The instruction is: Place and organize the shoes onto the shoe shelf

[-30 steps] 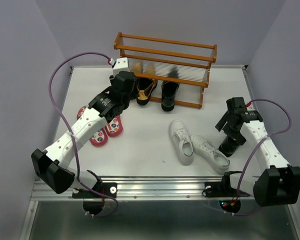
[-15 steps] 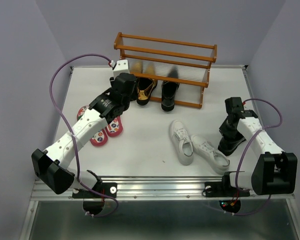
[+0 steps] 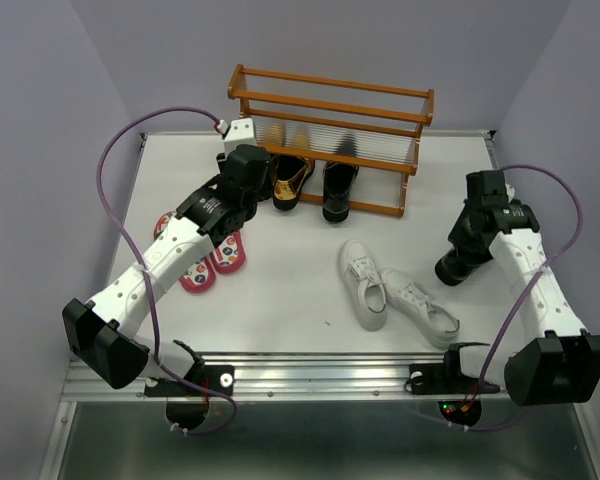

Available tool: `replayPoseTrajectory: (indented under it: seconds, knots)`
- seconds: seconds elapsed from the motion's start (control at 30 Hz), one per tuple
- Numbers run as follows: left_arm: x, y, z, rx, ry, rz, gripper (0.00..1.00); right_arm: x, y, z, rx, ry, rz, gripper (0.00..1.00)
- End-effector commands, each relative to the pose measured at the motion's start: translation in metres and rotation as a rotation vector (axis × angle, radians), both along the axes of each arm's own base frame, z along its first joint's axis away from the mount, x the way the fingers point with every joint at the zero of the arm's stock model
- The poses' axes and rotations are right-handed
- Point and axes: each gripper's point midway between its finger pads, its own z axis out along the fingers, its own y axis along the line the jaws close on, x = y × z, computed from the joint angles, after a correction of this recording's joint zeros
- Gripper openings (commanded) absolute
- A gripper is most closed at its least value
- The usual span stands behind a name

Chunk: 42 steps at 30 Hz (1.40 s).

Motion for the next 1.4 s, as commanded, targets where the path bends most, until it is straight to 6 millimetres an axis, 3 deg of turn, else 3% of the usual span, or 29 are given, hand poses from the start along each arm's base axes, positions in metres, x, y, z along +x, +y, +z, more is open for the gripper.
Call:
replayPoseTrajectory:
  seconds: [0.0,0.2,0.33,0.6,1.03,1.37]
  knots:
    - [0.003,0.009,0.028,-0.022,-0.078,0.028,0.55,0.015,0.0,0.074,-0.039,-0.161,0.101,0.01]
    - [0.005,0.012,0.036,-0.028,-0.087,0.039,0.55,-0.004,0.021,0.087,0.052,-0.142,0.192,0.01]
    - [0.006,0.015,0.039,-0.037,-0.092,0.049,0.55,-0.019,0.056,0.083,0.19,-0.091,0.317,0.01]
    - [0.006,0.014,0.043,-0.052,-0.095,0.049,0.55,-0.034,0.081,0.076,0.245,-0.03,0.402,0.01]
    - [0.004,0.02,0.044,-0.05,-0.097,0.064,0.55,-0.022,0.149,0.074,0.205,-0.005,0.603,0.01]
    - [0.005,0.023,0.042,-0.048,-0.095,0.068,0.55,-0.001,0.167,0.084,0.149,-0.057,0.649,0.01]
